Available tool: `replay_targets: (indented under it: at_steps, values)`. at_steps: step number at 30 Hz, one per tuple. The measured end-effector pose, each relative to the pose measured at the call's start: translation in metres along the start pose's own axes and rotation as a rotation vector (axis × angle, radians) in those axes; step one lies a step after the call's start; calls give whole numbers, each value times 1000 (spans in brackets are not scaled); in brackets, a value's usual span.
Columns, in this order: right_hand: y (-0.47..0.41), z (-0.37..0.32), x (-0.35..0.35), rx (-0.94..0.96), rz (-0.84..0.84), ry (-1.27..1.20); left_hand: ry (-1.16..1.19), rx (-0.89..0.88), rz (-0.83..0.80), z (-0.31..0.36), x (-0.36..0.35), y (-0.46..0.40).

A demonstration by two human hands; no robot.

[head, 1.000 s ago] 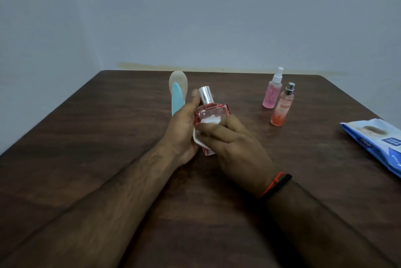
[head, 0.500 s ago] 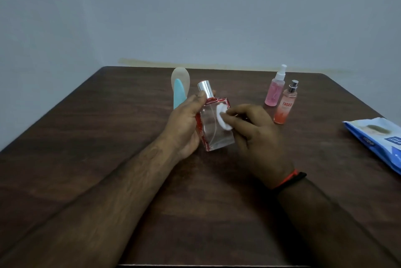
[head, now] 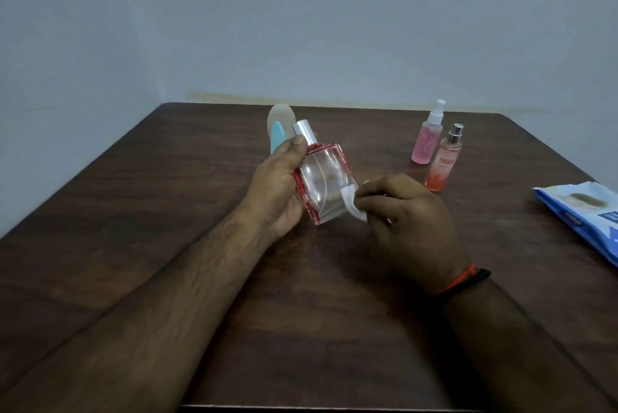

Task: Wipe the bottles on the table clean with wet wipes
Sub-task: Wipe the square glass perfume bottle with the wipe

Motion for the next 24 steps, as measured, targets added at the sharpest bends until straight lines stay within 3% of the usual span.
replay_targets:
  at_steps: [7,10,15,17,24]
  values:
    - [1,-35,-21,293,-158,-2,-12,17,-22,-3,-1,2]
    - [1,-23,-15,226,-120,-10,-28,12,1,-2,0,2]
    - [1,-2,-5,-53,7,-43,-53,23,20,1,3,4]
    - [0,-4,-6,-68,20,-47,-54,28,22,1,2,6]
    - [3,-35,-19,300,-206,16,-26,40,10,-6,-1,7]
Point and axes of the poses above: each hand's wrist, its own y-axis away from the middle knuckle, its own x-axis out of the back of the hand, z = x × y, the point moved 5 cm from there along -y, towards the middle knuckle, and after that the axes turned 8 degrees about y, right-handed, at the moved point
